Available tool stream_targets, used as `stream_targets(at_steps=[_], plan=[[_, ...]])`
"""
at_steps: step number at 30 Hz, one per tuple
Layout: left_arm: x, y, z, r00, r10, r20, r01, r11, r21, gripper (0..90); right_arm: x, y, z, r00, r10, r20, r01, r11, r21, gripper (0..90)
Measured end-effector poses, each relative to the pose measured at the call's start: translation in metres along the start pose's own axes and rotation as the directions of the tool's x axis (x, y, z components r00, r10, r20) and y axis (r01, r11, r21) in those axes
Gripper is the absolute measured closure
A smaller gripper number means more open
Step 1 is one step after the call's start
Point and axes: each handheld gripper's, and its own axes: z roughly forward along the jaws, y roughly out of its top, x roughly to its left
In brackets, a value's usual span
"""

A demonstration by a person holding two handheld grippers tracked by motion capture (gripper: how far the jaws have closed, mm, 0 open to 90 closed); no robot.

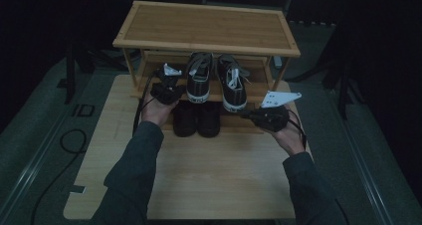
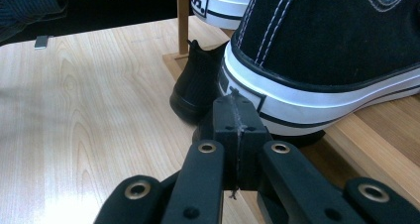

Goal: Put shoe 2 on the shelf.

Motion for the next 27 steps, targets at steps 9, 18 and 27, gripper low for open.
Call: stream_targets(at_steps=[9, 18, 27], plan=[[0.001, -0.003, 0.000, 0.9999, -0.007, 0.013, 0.007, 0.9999, -0.012, 90.0, 0.001, 0.005, 0.004, 1.0000, -0.008, -0.005, 0.008, 1.000, -0.013, 90.0], [0.001, -0.004, 0.000, 0.9999, -0.003, 0.012, 0.003, 0.9998, -0.021, 90.0, -0.002, 0.007, 0.007, 0.9999, -0.006, 0.014, 0.006, 1.000, 0.002, 90.0], [0.001, -0.004, 0.000, 0.9999, -0.006, 0.011, 0.006, 0.9998, -0.021, 90.0, -0.002, 0.012, 0.014, 0.9998, -0.011, 0.016, 0.011, 1.000, 0.001, 90.0]])
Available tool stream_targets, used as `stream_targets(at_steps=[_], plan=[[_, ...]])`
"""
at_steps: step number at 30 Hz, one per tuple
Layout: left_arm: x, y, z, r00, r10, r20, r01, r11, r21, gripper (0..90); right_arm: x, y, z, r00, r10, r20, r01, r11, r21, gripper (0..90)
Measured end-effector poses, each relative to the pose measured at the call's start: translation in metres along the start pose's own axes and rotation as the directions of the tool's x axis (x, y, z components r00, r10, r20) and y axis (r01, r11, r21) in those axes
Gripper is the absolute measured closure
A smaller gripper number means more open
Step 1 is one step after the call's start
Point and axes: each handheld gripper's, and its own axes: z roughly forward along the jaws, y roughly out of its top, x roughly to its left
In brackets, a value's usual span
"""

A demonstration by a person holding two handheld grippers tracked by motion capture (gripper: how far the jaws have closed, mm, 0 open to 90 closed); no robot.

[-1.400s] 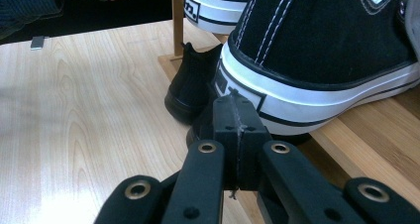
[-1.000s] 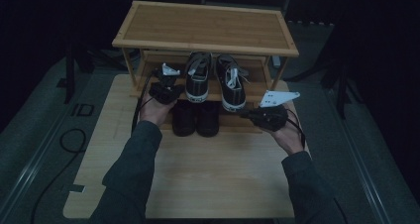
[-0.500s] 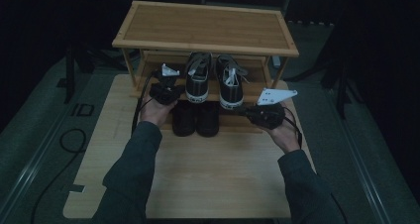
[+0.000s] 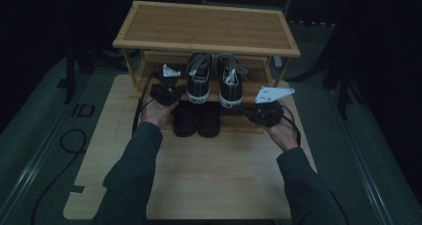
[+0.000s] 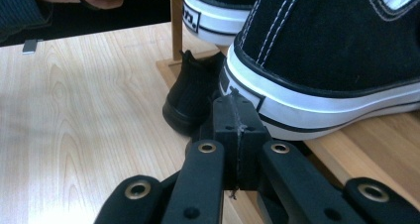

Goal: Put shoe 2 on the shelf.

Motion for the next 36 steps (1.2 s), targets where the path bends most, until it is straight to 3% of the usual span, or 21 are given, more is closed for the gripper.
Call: stream_targets(at_steps=[5, 23, 27, 30, 36], plan=[[0.001, 0.000, 0.000, 1.0000, -0.005, 0.002, 0.005, 1.0000, -0.003, 90.0, -0.002, 0.006, 0.006, 0.9998, -0.001, 0.019, 0.001, 1.000, 0.014, 90.0], [0.001, -0.001, 0.000, 0.9999, -0.011, 0.008, 0.011, 0.9999, -0.011, 90.0, -0.004, 0.009, 0.026, 0.9995, 0.031, 0.003, -0.031, 0.999, 0.013, 90.0], [0.001, -0.001, 0.000, 0.9999, -0.011, 0.007, 0.011, 0.9999, -0.010, 90.0, -0.003, 0.009, 0.031, 0.9998, 0.019, 0.010, -0.019, 1.000, 0.025, 90.0], [0.001, -0.001, 0.000, 0.9999, -0.015, 0.006, 0.015, 0.9998, -0.012, 90.0, -0.004, 0.008, 0.031, 0.9986, 0.036, 0.039, -0.037, 0.999, 0.024, 90.0], [0.001, 0.000, 0.000, 0.9998, -0.017, 0.009, 0.017, 0.9998, -0.005, 90.0, -0.003, 0.007, 0.031, 0.9981, 0.040, 0.047, -0.041, 0.999, 0.019, 90.0]])
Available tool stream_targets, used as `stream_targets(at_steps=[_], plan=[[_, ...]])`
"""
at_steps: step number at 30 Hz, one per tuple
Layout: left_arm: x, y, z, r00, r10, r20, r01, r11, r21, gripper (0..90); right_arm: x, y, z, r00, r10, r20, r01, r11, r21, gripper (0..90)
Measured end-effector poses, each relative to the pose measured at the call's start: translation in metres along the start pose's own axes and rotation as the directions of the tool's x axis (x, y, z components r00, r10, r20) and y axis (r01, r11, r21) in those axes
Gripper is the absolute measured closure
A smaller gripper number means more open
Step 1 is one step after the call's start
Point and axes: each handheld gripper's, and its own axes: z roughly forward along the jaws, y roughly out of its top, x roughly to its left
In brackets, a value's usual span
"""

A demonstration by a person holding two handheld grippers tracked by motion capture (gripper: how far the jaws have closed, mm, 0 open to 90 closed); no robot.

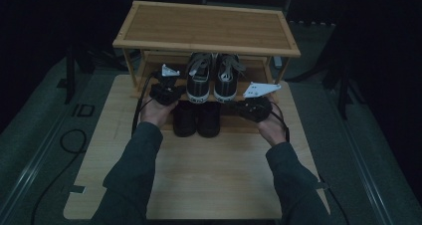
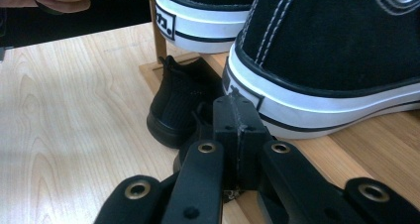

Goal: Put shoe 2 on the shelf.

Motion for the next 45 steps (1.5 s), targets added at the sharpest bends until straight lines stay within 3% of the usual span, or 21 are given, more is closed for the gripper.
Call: stream_targets(at_steps=[10, 15, 17, 21, 45], plan=[[-0.003, 0.003, 0.000, 0.9998, 0.007, -0.020, -0.007, 0.9997, 0.022, 90.0, -0.002, -0.010, -0.015, 1.0000, 0.005, -0.006, -0.005, 1.000, -0.022, 90.0], [-0.010, 0.006, 0.002, 0.9999, 0.014, 0.003, -0.014, 0.9997, 0.019, 90.0, -0.005, -0.018, -0.020, 0.9995, 0.031, -0.006, -0.032, 0.999, -0.039, 90.0], [-0.015, 0.008, 0.005, 0.9993, 0.019, -0.034, -0.018, 0.9995, 0.027, 90.0, -0.005, -0.022, -0.022, 0.9995, 0.032, -0.006, -0.032, 0.999, -0.036, 90.0], [-0.013, 0.007, 0.005, 0.9995, 0.012, -0.028, -0.012, 0.9997, 0.023, 90.0, -0.006, -0.026, -0.026, 0.9993, 0.037, -0.001, -0.037, 0.999, -0.034, 90.0], [-0.004, 0.008, -0.005, 0.9981, 0.018, -0.060, -0.018, 0.9998, 0.003, 87.6, -0.002, -0.042, -0.018, 0.9986, 0.052, -0.011, -0.051, 0.999, 0.018, 89.5]])
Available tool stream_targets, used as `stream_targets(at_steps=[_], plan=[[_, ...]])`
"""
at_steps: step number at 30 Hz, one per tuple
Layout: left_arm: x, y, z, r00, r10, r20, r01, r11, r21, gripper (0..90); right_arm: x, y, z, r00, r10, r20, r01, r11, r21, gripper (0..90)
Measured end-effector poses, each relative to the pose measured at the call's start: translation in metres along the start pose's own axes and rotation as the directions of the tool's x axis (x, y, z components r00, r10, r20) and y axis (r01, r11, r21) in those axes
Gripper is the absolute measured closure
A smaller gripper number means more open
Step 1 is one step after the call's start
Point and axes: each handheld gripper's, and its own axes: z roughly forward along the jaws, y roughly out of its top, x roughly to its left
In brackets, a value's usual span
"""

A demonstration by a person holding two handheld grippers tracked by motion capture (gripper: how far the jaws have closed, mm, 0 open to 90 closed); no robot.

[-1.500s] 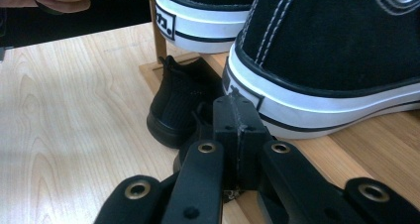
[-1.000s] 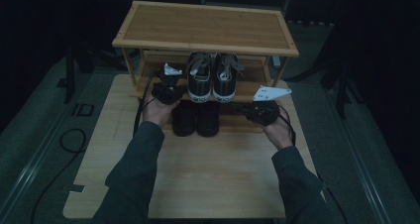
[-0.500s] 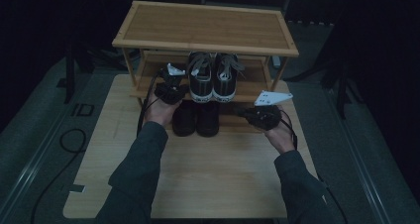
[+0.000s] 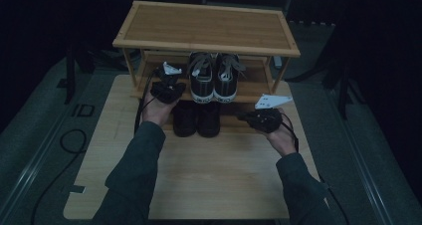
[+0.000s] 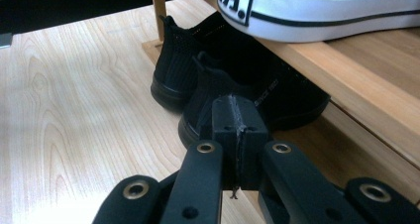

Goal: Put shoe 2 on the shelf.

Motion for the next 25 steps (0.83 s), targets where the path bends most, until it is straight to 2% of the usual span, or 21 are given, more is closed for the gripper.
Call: stream_targets(at_steps=[15, 25], plan=[[0.009, -0.002, -0.015, 0.9988, 0.048, 0.003, -0.048, 0.9988, -0.007, 85.3, 0.001, -0.013, 0.005, 0.9998, 0.017, 0.013, -0.017, 0.999, 0.046, 88.8], [0.013, -0.005, -0.021, 0.9980, 0.063, 0.011, -0.062, 0.9979, -0.015, 84.8, 0.000, -0.020, 0.004, 0.9993, 0.031, 0.022, -0.033, 0.997, 0.064, 89.3]])
